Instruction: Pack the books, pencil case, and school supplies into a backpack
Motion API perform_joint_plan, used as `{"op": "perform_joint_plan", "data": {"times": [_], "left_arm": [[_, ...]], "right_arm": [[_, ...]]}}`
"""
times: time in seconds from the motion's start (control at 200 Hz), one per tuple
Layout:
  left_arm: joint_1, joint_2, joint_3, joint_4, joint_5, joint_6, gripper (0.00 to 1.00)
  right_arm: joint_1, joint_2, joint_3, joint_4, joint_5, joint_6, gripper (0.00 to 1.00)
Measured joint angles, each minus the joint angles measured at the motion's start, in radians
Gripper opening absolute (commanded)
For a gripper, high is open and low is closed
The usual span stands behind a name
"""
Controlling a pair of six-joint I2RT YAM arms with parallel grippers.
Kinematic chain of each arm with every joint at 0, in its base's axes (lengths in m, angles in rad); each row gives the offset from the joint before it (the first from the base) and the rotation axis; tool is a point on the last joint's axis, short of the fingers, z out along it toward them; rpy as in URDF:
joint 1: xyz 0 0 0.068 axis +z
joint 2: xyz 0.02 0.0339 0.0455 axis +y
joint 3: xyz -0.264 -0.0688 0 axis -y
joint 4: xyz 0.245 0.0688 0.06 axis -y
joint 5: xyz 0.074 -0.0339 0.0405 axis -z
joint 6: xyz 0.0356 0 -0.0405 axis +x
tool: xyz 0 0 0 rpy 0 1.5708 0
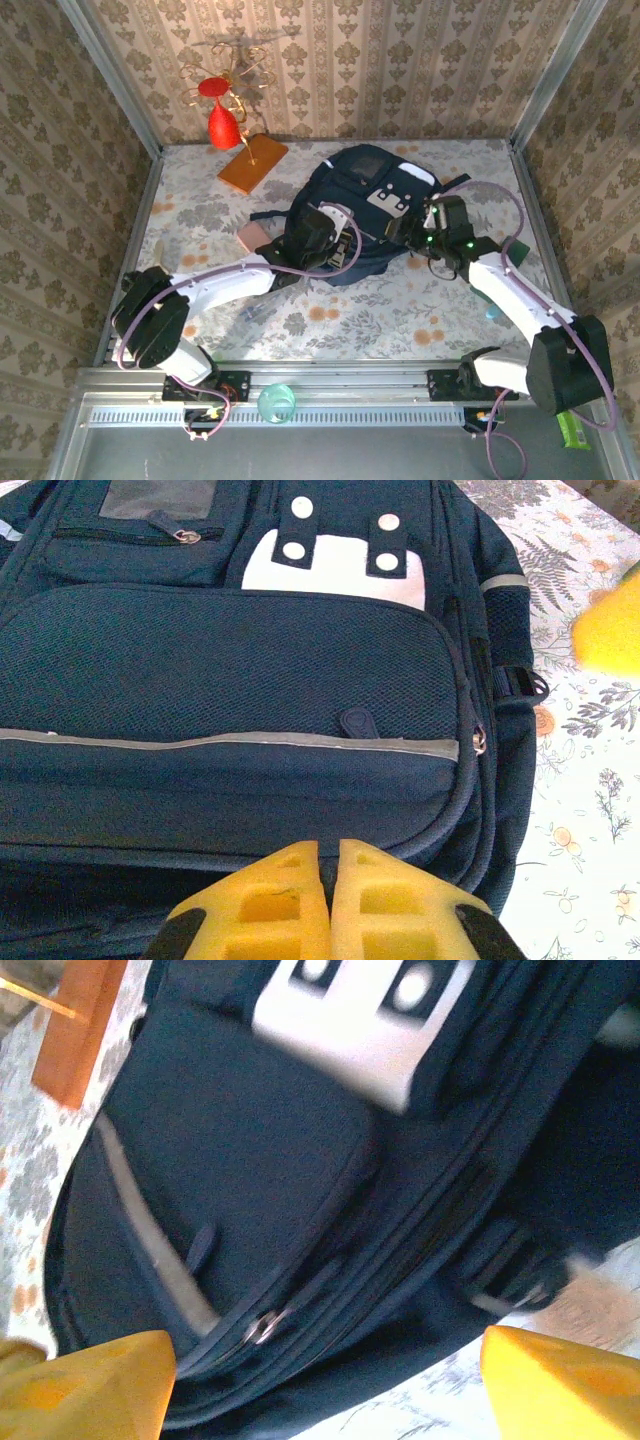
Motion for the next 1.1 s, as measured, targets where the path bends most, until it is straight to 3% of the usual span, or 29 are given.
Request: {"op": "perform_joint_plan", "data": {"times": [0.225,0.35,0.45,0.595,0.755,0.89,1.1], "left_arm": [[-0.012,0.0,0.0,0.006,0.004,0.0,0.0],[-0.017,0.001,0.0,0.006,0.003,0.0,0.0],[-0.018,0.001,0.0,0.006,0.003,0.0,0.0],[-0.018,0.001,0.0,0.006,0.003,0.0,0.0],[-0.024,0.001,-0.007,0.006,0.003,0.001,0.0],[-0.022,0.0,-0.023,0.014,0.0,0.004,0.0],[0.045,-0.039,-0.073,0.022,-0.005,0.01,0.0]], "right_arm": [[0.067,0.082,-0.035,0.081,-0.006,0.087,0.85],[0.068,0.136,-0.051,0.176,-0.032,0.138,0.79],[0.068,0.17,-0.052,0.225,-0.043,0.161,0.68],[0.065,0.195,-0.059,0.277,-0.042,0.196,0.35],[0.036,0.193,-0.087,0.323,-0.051,0.22,0.1],[-0.01,0.177,-0.101,0.335,-0.075,0.212,0.0],[-0.096,0.121,-0.109,0.285,-0.13,0.135,0.0]]}}
